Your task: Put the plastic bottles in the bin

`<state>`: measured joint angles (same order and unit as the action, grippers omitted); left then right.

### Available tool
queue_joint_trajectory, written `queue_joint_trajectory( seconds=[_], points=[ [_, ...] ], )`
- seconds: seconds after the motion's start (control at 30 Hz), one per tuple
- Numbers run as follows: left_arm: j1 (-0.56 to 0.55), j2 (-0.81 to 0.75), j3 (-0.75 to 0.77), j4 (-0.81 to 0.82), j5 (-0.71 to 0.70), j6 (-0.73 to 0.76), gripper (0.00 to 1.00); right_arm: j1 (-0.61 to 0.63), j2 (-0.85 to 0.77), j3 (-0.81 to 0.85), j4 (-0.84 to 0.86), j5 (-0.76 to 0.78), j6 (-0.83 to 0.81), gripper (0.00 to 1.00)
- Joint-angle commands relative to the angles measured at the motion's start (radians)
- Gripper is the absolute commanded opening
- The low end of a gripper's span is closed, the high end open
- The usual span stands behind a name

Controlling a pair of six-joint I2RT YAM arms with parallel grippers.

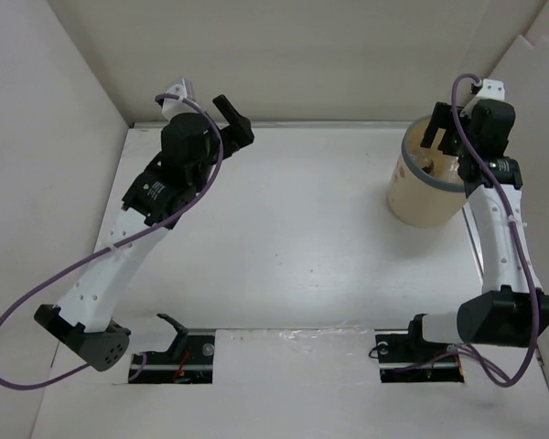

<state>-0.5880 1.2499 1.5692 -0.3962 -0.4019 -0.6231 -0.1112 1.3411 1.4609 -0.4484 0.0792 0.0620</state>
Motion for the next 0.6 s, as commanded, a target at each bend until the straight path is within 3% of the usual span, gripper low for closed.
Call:
queue_joint_trajectory(
  seconds=[0.0, 0.13, 0.33, 0.4, 0.57],
  points=[
    [-0.003, 0.019, 0.052, -0.047, -0.031, 0.095, 1.00, 0.017, -0.042, 0.111, -0.058, -0.122, 0.027, 1.00],
    [-0.003, 0.051, 0.179, -0.145, -0.084, 0.170, 1.00, 0.177, -0.152, 0.142, -0.127, -0.110, 0.027, 1.00],
    [-0.003, -0.033, 0.203, -0.207, -0.185, 0.243, 1.00, 0.485, -0.282, 0.199, -0.255, 0.118, 0.055, 1.00],
    [-0.003, -0.062, 0.193, -0.263, -0.277, 0.231, 1.00, 0.568, -0.327, 0.214, -0.317, 0.216, 0.087, 1.00],
    [-0.003, -0.226, 0.155, -0.316, -0.325, 0.210, 1.00, 0.645, -0.421, 0.243, -0.423, 0.314, 0.096, 1.00]
  ],
)
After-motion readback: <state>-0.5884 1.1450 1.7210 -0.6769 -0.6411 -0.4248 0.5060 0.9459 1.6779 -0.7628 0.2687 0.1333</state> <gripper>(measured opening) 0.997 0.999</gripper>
